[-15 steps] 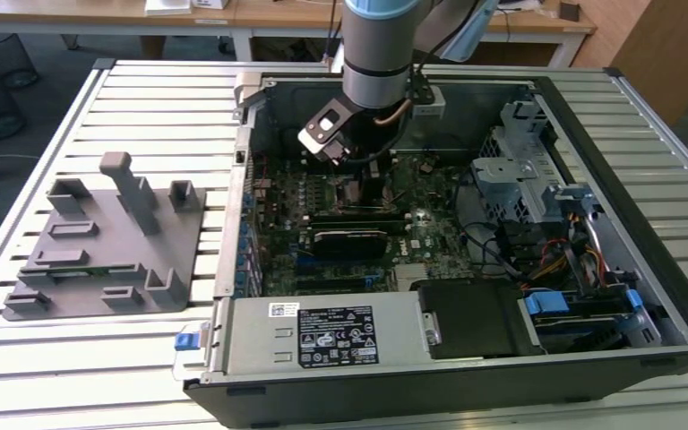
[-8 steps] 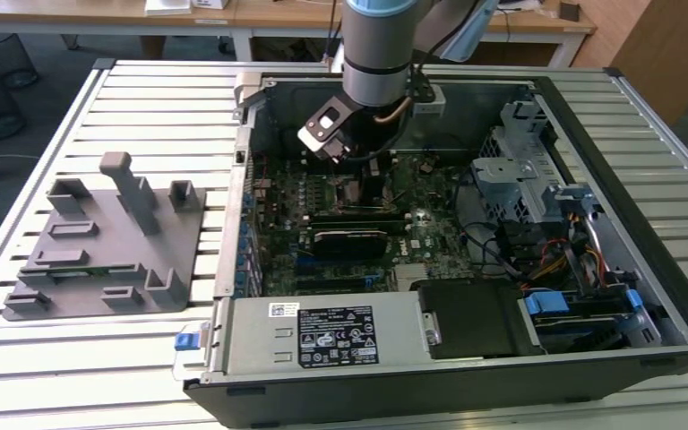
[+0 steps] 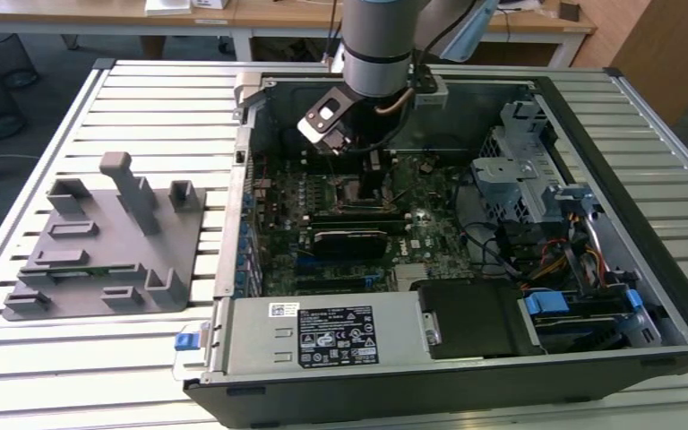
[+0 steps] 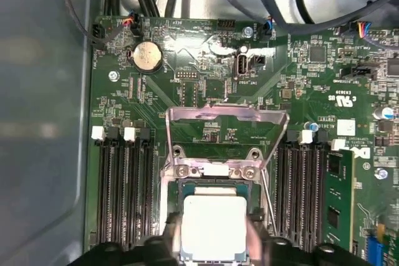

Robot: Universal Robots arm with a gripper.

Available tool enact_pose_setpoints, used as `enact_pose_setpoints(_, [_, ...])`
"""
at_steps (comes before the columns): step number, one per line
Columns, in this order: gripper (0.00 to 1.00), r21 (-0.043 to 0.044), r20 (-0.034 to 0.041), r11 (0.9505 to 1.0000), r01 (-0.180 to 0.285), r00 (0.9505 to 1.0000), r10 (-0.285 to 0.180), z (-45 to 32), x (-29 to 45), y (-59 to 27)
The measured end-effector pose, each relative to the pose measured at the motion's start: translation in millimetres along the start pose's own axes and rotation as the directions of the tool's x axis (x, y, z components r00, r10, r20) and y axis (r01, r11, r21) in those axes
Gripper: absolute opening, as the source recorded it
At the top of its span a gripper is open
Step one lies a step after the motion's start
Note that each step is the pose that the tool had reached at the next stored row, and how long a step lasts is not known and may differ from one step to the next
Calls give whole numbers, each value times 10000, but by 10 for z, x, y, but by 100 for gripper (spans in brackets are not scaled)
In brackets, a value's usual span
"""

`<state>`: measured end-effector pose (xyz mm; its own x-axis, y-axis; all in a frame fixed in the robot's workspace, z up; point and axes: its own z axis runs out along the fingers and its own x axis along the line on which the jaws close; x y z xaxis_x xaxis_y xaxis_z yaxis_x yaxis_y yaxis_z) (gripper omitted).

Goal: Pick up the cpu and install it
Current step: 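Place the cpu into insertion slot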

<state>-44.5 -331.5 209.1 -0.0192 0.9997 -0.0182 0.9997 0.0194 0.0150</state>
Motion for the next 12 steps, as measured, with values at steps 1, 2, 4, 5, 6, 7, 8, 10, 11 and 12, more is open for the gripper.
enact_pose_setpoints(1, [53, 1, -1, 10000, 0, 10000, 0, -9, 0, 0])
enact_pose_setpoints(2, [47, 4, -2, 10000, 0, 10000, 0, -18, 0, 1])
enact_pose_setpoints(4, [42, 17, -1, 10000, 0, 10000, 0, -32, 0, 1])
enact_pose_setpoints(5, [36, 20, 0, 10000, 0, 10000, 0, -39, 0, 1])
enact_pose_setpoints(6, [30, 22, -1, 10000, 0, 10000, 0, -44, -1, 1])
enact_pose_setpoints(7, [30, 24, -1, 10000, 0, 10000, 0, -50, -1, 1])
enact_pose_setpoints(8, [24, 26, 0, 10000, 1, 10000, -1, -55, -1, 2])
enact_pose_setpoints(10, [18, 29, -1, 10000, 0, 10000, 0, -65, -1, 2])
enact_pose_setpoints(11, [12, 30, -1, 10000, 1, 10000, -1, -69, -1, 2])
enact_pose_setpoints(12, [12, 30, -2, 10000, 0, 10000, 0, -73, -1, 2])
